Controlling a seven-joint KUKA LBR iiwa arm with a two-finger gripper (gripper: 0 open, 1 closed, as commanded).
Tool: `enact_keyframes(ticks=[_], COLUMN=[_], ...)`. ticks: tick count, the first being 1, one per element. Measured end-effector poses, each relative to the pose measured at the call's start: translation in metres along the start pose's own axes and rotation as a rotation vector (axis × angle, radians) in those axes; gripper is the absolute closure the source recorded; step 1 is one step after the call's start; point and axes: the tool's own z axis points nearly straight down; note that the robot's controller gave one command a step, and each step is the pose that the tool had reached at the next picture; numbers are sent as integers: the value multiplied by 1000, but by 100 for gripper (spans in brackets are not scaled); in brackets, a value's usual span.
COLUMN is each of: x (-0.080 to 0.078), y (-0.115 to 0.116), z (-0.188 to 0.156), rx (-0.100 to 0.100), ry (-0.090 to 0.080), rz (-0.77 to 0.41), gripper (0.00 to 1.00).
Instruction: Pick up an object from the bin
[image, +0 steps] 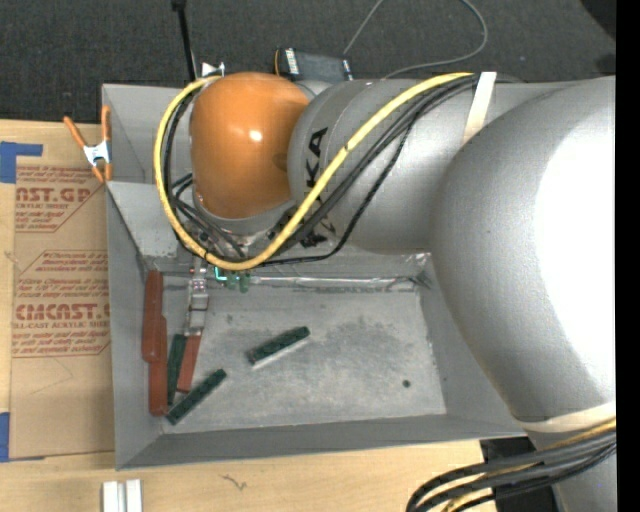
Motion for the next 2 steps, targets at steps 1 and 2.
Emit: enact_keyframes(ticks=[1, 2], x=[24, 21], y=[-10, -8], z=[118, 113], rx=[2, -3], ry=[-1, -11], rz=[-276, -274], gripper=[0, 100])
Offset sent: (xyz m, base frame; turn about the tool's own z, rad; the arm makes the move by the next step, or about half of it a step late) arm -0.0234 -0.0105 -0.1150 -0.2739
